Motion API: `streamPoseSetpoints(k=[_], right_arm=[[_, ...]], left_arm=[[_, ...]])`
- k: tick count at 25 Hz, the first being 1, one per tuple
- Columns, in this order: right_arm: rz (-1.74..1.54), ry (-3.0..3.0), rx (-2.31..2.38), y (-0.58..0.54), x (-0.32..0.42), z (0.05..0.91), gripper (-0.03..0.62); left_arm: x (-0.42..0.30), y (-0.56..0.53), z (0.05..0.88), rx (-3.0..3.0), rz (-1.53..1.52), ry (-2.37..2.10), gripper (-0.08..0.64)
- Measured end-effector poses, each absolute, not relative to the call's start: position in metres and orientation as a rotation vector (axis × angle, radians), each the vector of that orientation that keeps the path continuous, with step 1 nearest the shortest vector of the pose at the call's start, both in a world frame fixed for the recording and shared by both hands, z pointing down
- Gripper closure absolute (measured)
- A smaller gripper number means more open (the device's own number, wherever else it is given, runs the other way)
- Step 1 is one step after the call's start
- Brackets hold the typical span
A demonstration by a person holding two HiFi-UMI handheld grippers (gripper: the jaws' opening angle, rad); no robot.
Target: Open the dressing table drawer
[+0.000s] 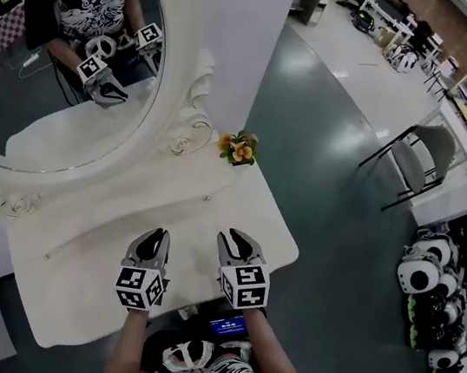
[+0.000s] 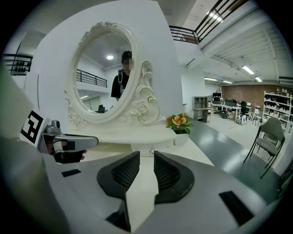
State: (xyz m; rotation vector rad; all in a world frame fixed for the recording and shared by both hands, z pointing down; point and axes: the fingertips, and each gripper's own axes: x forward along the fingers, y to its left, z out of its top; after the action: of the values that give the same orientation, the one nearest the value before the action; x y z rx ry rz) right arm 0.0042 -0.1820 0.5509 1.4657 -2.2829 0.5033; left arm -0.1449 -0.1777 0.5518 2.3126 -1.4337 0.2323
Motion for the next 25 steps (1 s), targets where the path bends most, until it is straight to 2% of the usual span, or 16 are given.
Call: streamPoseSetpoints(k=[15,25], right_arm=[[0.506,-2.284,1.357,-0.228,-0.008,0.582,0.494],[0.523,-2.269,1.282,-0.263,-0.017,0.622,0.488]], left_arm=[[-0.14,-0.216,0.582,2.239,0.287,-1.433,0.528],[-0.142,-0.234,0.63,2.138,0.334,-1.422,0.532]])
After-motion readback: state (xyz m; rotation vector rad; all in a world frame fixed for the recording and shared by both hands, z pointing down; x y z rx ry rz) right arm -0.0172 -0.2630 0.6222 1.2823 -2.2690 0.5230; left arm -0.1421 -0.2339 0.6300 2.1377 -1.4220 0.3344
